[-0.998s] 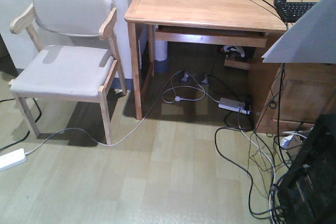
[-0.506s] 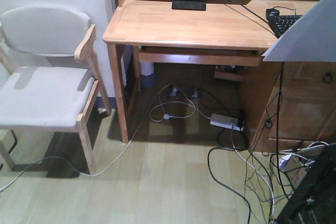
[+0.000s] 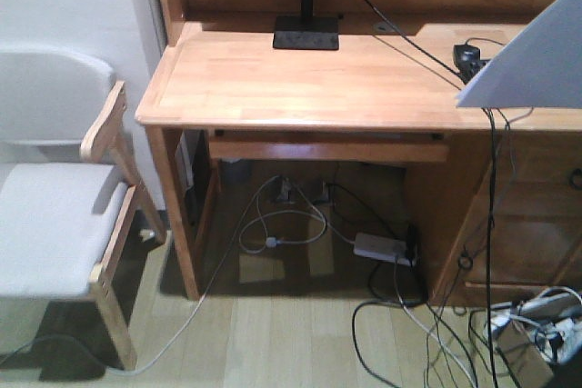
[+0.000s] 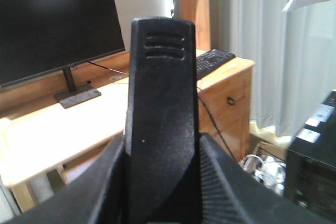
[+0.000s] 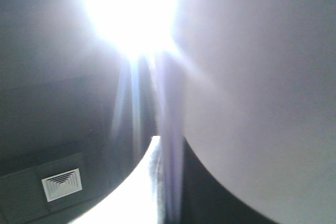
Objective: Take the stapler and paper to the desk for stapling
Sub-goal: 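Drive the base away from the shelf toward the wooden desk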
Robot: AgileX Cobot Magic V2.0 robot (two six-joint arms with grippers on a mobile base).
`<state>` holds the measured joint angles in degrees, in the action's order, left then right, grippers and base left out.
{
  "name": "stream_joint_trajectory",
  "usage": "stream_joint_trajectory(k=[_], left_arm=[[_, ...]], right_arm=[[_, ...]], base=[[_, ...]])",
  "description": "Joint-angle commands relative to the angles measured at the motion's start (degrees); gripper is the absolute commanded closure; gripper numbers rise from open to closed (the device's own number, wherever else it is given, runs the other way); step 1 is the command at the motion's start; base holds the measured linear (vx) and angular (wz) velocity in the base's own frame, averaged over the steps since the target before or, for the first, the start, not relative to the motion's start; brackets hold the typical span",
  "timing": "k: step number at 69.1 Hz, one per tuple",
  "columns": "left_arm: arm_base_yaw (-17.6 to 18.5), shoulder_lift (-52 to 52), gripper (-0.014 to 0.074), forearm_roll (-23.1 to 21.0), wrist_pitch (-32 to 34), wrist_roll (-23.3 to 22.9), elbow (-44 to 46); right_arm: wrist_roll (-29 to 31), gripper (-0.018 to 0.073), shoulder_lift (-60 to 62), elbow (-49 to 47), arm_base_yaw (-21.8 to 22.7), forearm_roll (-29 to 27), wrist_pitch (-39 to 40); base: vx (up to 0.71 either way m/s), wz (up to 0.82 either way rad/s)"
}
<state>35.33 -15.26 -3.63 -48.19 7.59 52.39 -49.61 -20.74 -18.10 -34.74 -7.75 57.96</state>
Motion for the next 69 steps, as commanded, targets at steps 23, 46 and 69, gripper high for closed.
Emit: stream_joint_trajectory(k=[23,46,69], left_arm=[[0.44,-0.86,0.0603,-0.45,7.14,0.03,1.46],[0.44,-0.86,0.0603,-0.45,7.14,0.03,1.46],[0.44,-0.86,0.0603,-0.45,7.14,0.03,1.46]], right_arm=[[0.65,0.0565,-0.51,-1.37,0.27,0.97,1.96],[0.65,0.0565,-0.51,-1.37,0.27,0.97,1.96],[0.65,0.0565,-0.51,-1.37,0.27,0.97,1.96]], base=[[0.37,-0.04],[0.34,-0.04],[0.32,-0.04]])
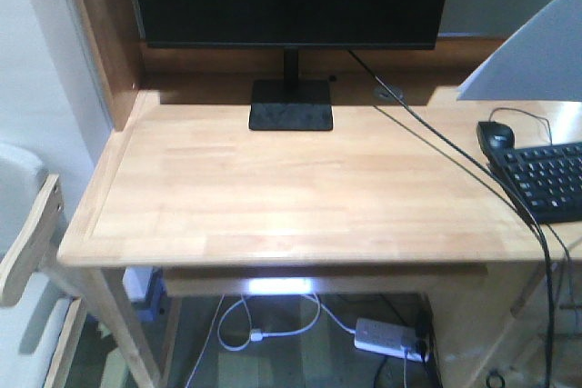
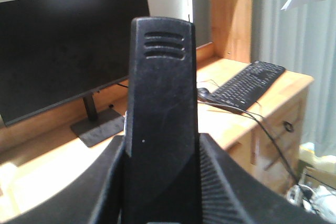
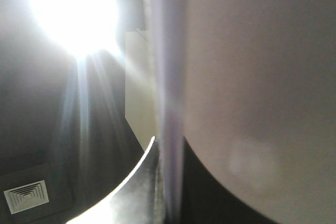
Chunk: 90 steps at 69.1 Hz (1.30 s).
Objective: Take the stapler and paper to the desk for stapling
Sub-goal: 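Drive the base away from the shelf toward the wooden desk, then position the base in front of the desk below the monitor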
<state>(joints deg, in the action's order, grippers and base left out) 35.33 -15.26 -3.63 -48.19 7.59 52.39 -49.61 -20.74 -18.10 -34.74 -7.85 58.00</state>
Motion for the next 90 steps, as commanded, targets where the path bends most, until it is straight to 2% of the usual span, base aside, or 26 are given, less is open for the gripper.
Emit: stream_joint_trajectory(k=[1,44,90], left_arm=[[0.44,-0.86,0.0603,-0.45,7.14,0.03,1.46],[0.44,-0.86,0.0603,-0.45,7.14,0.03,1.46],[0.44,-0.86,0.0603,-0.45,7.14,0.03,1.46]], right_arm=[[0.65,0.0565,-0.51,-1.37,0.27,1.07,1.91],[0.65,0.0565,-0.51,-1.37,0.27,1.07,1.86],[0.65,0.0565,-0.51,-1.37,0.27,1.07,1.86]], base=[[0.30,-0.02],[0.24,0.02],[0.12,0.01]])
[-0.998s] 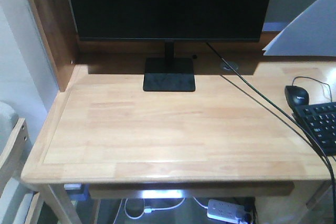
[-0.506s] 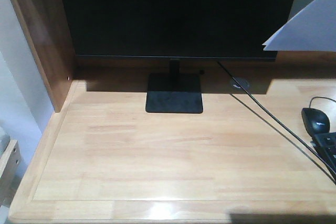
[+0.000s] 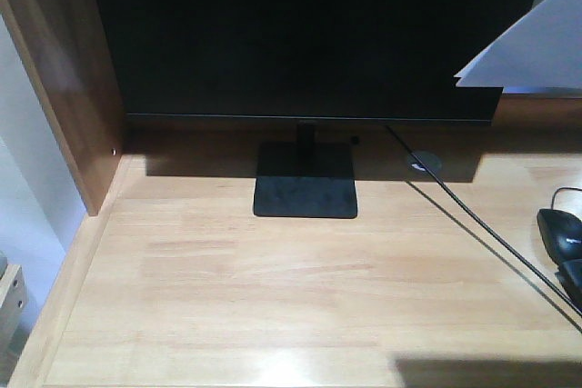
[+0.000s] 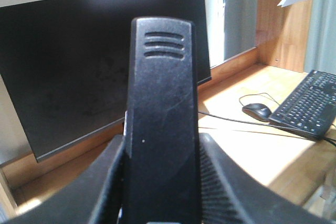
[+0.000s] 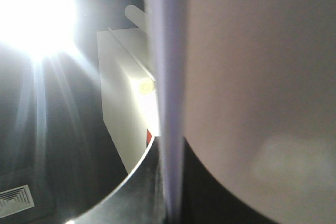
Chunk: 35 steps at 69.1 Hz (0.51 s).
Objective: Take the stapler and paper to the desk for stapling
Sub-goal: 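Position the base in front of the desk below the monitor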
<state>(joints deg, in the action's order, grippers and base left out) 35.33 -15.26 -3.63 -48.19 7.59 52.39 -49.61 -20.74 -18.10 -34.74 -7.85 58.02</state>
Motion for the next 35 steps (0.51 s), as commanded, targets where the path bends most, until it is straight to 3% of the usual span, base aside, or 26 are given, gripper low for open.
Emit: stream_joint_trajectory(k=[1,35], left_arm=[[0.44,-0.86,0.0603,-0.45,7.14,0.03,1.46],[0.44,-0.86,0.0603,-0.45,7.14,0.03,1.46]], right_arm=[[0.65,0.0565,-0.51,-1.37,0.27,1.07,1.84],[0.65,0.0565,-0.51,-1.37,0.27,1.07,1.90]], base=[[0.06,0.00],[0.02,0.00]])
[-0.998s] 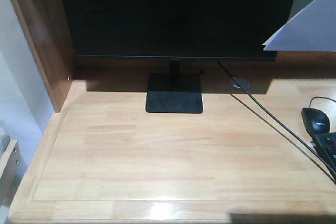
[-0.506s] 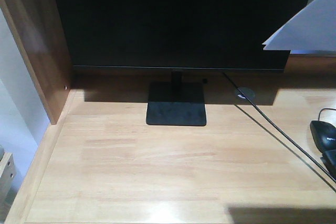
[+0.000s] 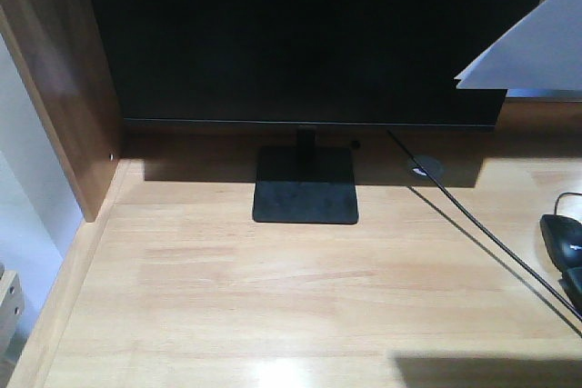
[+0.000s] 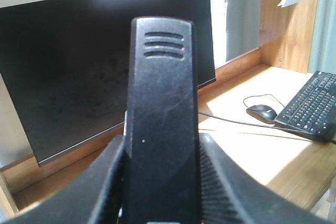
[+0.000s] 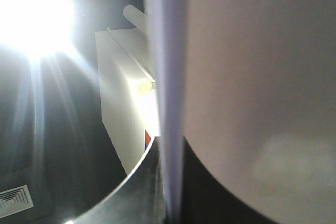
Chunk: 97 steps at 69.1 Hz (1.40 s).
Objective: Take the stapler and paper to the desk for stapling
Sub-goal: 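Position the base in front of the desk below the monitor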
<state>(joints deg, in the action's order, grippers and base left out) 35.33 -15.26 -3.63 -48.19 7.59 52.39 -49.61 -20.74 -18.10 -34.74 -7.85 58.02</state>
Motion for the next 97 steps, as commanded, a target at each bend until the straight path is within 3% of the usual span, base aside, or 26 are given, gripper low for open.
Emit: stream_joint_trajectory(k=[1,97], left_arm=[[0.44,-0.86,0.0603,-0.45,7.14,0.03,1.46],[0.44,-1.52,0.0603,-0.38,9.63,0.03,1.46]], right_arm=[[0.65,0.0565,-0.51,-1.37,0.27,1.07,1.90],[0.65,0.0565,-0.51,-1.37,0.27,1.07,1.88]], base=[[0.00,0.00],[0.00,0.00]])
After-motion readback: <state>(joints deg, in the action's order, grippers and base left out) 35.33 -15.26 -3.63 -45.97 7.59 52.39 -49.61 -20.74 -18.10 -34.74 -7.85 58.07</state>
